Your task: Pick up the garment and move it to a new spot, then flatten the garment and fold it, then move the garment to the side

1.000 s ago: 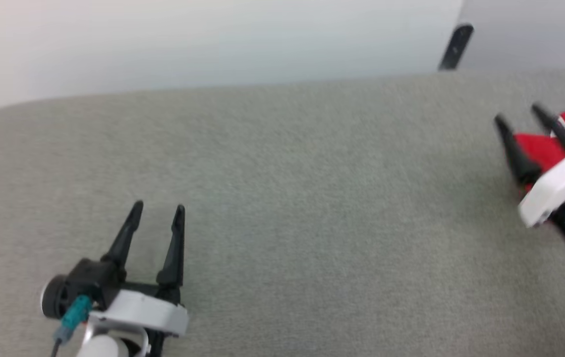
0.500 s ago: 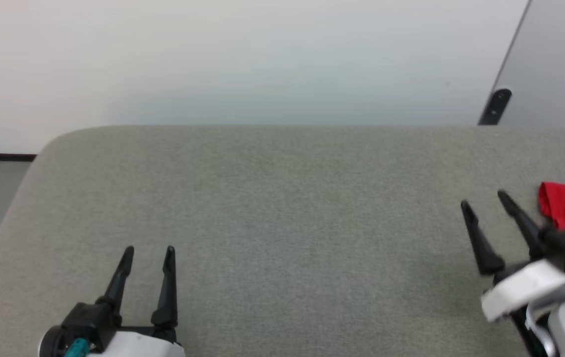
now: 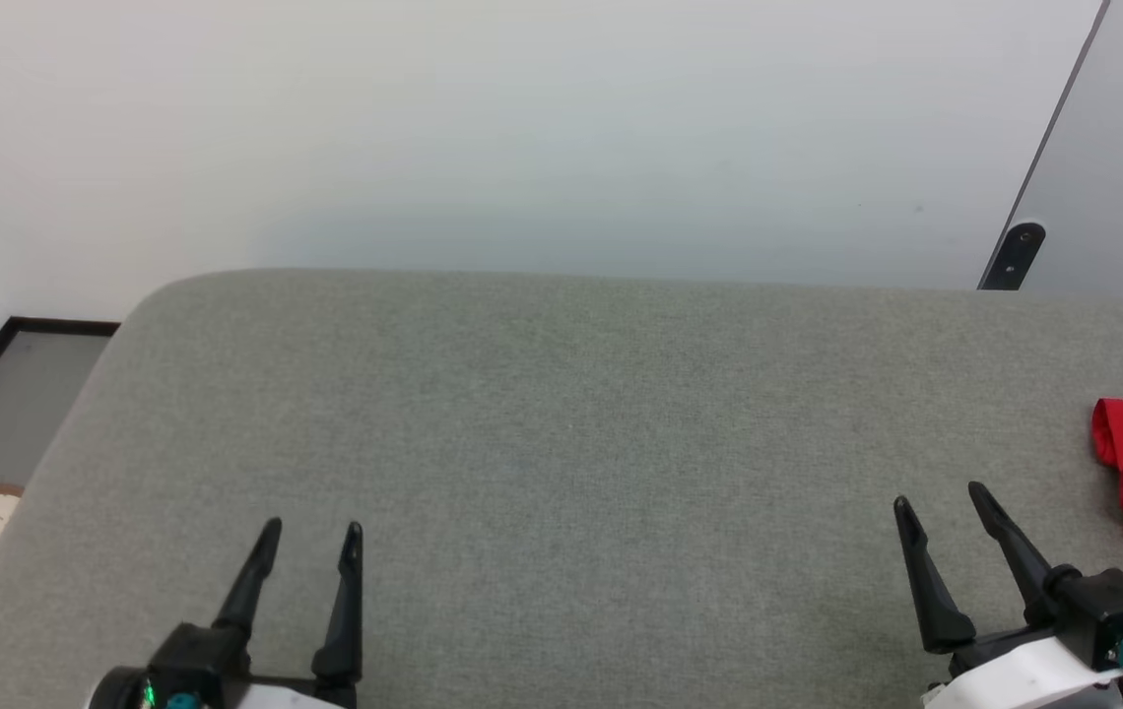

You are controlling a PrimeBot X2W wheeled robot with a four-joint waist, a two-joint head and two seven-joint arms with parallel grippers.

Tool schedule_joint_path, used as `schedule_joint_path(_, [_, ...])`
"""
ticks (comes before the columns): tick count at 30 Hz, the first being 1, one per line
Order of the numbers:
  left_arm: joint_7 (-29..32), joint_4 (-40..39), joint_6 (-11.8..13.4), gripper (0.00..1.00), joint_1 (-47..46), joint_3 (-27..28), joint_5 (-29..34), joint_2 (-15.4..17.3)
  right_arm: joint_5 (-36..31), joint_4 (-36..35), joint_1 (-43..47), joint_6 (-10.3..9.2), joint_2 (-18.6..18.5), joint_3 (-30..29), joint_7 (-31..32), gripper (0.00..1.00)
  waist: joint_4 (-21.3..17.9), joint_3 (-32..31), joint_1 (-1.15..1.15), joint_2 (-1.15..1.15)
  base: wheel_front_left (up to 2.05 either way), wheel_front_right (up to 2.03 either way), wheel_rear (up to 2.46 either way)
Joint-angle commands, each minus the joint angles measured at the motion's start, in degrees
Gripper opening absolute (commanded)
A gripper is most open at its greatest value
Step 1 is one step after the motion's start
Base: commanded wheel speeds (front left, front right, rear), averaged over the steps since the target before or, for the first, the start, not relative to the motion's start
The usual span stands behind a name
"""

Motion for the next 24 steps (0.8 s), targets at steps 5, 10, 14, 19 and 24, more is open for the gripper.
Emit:
schedule_joint_path(5, [-0.08, 0.45, -0.24, 1.0, 1.09, -1.15, -0.82, -0.43, -1.37, -0.53, 1.7, -0.1, 0.29, -1.69, -0.2, 1.0, -0.34, -0.34, 0.0, 0.0, 0.0, 0.0, 0.0])
schedule_joint_path(10, [-0.08, 0.71, -0.24, 1.0, 1.09, -2.02, -1.81, -0.62, -1.43, -0.67, 1.88, -0.1, -0.12, -2.64, -0.2, 1.0, -1.02, -0.35, 0.0, 0.0, 0.0, 0.0, 0.0])
schedule_joint_path(14, [-0.08, 0.82, -0.22, 1.0, 1.13, -2.42, -2.53, -0.71, -1.57, -0.8, 2.2, -0.1, -0.36, -3.32, -0.2, 1.0, -1.75, -0.44, 0.0, 0.0, 0.0, 0.0, 0.0])
schedule_joint_path(19, [-0.08, 0.95, -0.21, 1.0, 0.83, -2.64, -2.77, -0.34, -1.7, -0.34, 2.78, -0.1, 0.3, -4.44, -0.2, 1.0, -2.33, -0.68, 0.0, 0.0, 0.0, 0.0, 0.0])
schedule_joint_path(24, [-0.08, 0.73, -0.21, 1.0, 0.7, -2.74, -3.46, -0.24, -1.75, 0.12, 3.62, -0.1, 0.87, -4.96, -0.2, 1.0, -2.71, -0.83, 0.0, 0.0, 0.0, 0.0, 0.0])
